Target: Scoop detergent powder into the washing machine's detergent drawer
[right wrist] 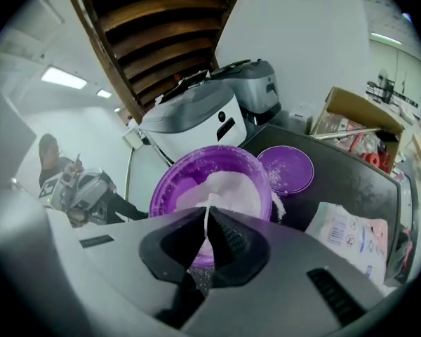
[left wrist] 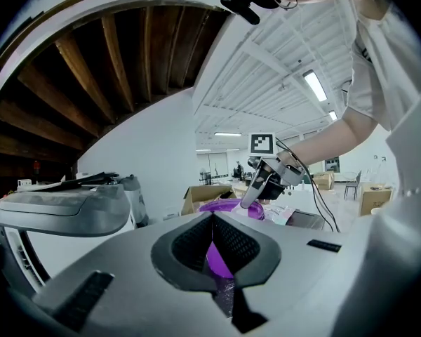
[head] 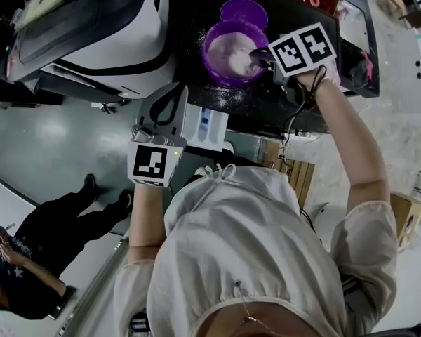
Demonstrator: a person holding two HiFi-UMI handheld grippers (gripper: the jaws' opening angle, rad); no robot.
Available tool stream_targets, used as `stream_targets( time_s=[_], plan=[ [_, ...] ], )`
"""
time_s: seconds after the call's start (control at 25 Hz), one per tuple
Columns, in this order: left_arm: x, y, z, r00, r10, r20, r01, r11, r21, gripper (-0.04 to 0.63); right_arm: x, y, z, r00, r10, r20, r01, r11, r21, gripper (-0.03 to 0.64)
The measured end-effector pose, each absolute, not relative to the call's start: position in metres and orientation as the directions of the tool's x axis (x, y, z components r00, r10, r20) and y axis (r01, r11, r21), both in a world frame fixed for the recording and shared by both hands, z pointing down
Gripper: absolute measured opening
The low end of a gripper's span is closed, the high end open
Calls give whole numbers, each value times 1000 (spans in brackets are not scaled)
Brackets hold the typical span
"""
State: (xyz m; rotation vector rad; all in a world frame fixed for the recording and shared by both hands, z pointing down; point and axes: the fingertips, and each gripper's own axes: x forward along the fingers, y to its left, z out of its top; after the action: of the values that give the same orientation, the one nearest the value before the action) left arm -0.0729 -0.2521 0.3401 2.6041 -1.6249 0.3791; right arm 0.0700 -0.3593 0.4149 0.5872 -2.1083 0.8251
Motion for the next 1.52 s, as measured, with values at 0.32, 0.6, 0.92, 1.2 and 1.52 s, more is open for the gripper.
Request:
stream_targets(
  time_s=[0.32, 0.6, 0.92, 1.2, 1.52],
  plan=[
    [-70, -256, 330, 425, -888, 175, -887, -447, -115, 21, 74, -367, 396, -748, -209, 630, -639, 482, -599, 9],
    [-61, -258, 325, 442, -886, 141, -879, -459, -127, 21, 63, -352, 379, -860, -227, 457, -510, 353, -784, 11],
    [-66, -257, 314, 440, -891, 112, -881, -452, -137, 21, 64, -331, 352, -922, -296, 249, -313, 193, -930, 11],
    [-68, -242, 307, 465, -880, 93, -874, -473, -110, 21, 62, -299, 339, -941, -320, 106, -159, 143, -977, 11],
    [-76, -205, 325, 529, -837, 142, -829, -545, -127, 21, 50, -250, 346, -937, -346, 55, -104, 122, -987, 11]
  ],
)
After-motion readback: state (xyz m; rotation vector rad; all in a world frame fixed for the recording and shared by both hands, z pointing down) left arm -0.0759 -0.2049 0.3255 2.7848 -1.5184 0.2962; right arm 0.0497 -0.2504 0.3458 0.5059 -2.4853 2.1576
